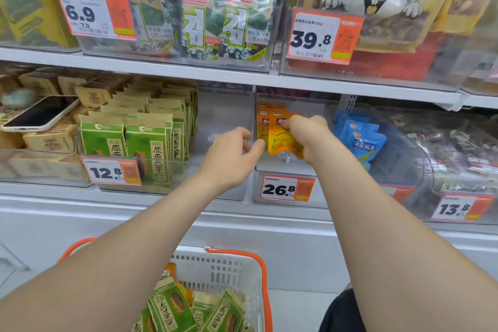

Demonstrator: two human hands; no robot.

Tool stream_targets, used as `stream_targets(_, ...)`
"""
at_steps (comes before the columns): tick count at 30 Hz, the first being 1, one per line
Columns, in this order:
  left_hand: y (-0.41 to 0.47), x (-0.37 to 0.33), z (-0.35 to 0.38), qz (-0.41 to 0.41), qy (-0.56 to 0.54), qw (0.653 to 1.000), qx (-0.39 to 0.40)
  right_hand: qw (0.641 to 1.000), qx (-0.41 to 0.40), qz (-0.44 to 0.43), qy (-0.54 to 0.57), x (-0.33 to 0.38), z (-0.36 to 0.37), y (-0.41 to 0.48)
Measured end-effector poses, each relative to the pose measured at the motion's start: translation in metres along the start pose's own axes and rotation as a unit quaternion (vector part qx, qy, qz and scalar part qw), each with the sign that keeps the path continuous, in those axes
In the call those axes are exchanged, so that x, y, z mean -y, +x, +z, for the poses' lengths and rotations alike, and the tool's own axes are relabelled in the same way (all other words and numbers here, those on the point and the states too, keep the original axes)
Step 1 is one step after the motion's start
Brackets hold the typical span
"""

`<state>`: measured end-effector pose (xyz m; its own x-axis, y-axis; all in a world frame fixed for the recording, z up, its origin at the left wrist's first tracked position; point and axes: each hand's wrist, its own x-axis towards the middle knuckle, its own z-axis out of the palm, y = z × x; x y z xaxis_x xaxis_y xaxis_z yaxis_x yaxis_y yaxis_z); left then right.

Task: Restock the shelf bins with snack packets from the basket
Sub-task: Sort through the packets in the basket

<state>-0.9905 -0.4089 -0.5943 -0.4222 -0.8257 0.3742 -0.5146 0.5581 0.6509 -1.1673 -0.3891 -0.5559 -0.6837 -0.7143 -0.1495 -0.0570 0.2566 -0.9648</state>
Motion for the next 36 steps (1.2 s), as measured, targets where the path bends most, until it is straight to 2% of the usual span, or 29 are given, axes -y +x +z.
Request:
stream_targets(3, 0.004, 0.005, 0.003, -0.01, 0.009, 1.0, -0.004, 0.998, -0.031, -0.023, -0.04, -0.008, 0.005, 0.013)
stream_targets(7, 0.007, 0.007, 0.006, 0.017, 0.063, 0.997, -0.028, 0.995, -0.041, -0.032, -0.082, -0.012, 0.018, 0.025)
stream_targets(18, 0.011, 0.016, 0.011, 0.034, 0.072, 0.996, -0.029, 0.985, 0.007, -0.042, -0.164, -0.014, 0.04, 0.042)
stream_targets(20, 0.011, 0.017, 0.012, 0.031, 0.074, 0.996, -0.027, 0.972, 0.014, -0.013, -0.233, -0.02, 0.045, 0.058)
stream_targets(22, 0.011, 0.016, 0.012, 0.032, 0.08, 0.996, -0.028, 0.946, 0.033, 0.013, -0.321, -0.047, 0.055, 0.131)
stream_targets(24, 0.011, 0.016, 0.012, 0.032, 0.084, 0.995, -0.03, 0.933, 0.057, 0.032, -0.355, -0.052, 0.058, 0.144)
stream_targets(26, 0.011, 0.017, 0.013, 0.035, 0.082, 0.996, -0.029, 0.936, 0.09, 0.012, -0.34, -0.032, 0.056, 0.097)
stream_targets(28, 0.011, 0.019, 0.014, 0.035, 0.079, 0.996, -0.027, 0.958, 0.112, 0.008, -0.265, -0.018, 0.055, 0.054)
stream_targets(32, 0.011, 0.021, 0.014, 0.039, 0.079, 0.996, -0.025, 0.987, 0.094, 0.034, -0.129, -0.023, 0.058, 0.063)
stream_targets(34, 0.011, 0.022, 0.013, 0.039, 0.081, 0.996, -0.019, 0.986, 0.092, 0.051, -0.126, -0.026, 0.059, 0.065)
stream_targets(36, 0.01, 0.023, 0.012, 0.044, 0.075, 0.996, -0.009, 0.977, 0.103, 0.043, -0.182, -0.028, 0.059, 0.069)
